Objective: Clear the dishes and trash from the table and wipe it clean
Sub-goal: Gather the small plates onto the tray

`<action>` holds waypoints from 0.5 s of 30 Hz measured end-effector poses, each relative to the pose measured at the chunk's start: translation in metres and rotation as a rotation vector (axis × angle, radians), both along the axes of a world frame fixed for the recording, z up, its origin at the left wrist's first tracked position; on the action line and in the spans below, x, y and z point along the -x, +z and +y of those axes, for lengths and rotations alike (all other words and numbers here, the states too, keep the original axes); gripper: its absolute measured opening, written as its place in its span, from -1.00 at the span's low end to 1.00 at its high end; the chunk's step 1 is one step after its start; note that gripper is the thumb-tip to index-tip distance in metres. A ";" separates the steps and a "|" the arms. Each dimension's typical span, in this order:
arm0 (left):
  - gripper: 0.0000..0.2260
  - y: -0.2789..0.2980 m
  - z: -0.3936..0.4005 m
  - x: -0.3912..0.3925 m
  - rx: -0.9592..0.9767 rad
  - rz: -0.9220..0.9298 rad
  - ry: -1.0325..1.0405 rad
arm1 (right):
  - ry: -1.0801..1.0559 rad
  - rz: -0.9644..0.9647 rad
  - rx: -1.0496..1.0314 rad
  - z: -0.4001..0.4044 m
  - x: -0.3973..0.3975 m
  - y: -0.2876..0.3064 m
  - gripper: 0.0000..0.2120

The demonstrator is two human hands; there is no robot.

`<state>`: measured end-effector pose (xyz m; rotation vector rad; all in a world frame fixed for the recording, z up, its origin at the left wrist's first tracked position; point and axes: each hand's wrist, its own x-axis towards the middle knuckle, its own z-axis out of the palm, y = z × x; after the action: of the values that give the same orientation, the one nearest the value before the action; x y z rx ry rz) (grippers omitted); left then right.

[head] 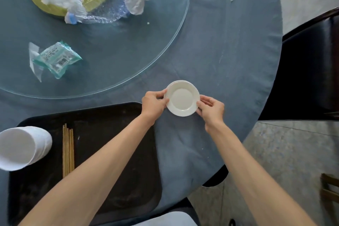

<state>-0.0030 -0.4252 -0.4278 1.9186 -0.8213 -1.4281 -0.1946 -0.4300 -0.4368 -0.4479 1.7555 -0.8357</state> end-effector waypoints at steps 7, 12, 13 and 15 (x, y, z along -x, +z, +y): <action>-0.67 -0.004 -0.006 -0.001 -0.015 -0.055 0.062 | 0.007 -0.061 -0.018 -0.006 0.004 -0.005 -0.83; -0.64 0.000 -0.007 -0.005 -0.059 0.054 0.105 | 0.027 -0.085 -0.021 -0.005 0.007 0.002 -0.80; -0.65 0.003 -0.006 -0.007 -0.058 0.075 0.115 | 0.029 -0.092 -0.015 -0.005 0.007 0.006 -0.81; -0.65 0.012 -0.004 -0.012 -0.046 0.116 0.145 | 0.037 -0.106 0.005 -0.005 0.005 0.015 -0.80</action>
<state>0.0093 -0.4295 -0.4154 1.8685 -0.5881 -1.4657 -0.1992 -0.4351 -0.4214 -0.4308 1.6434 -0.8229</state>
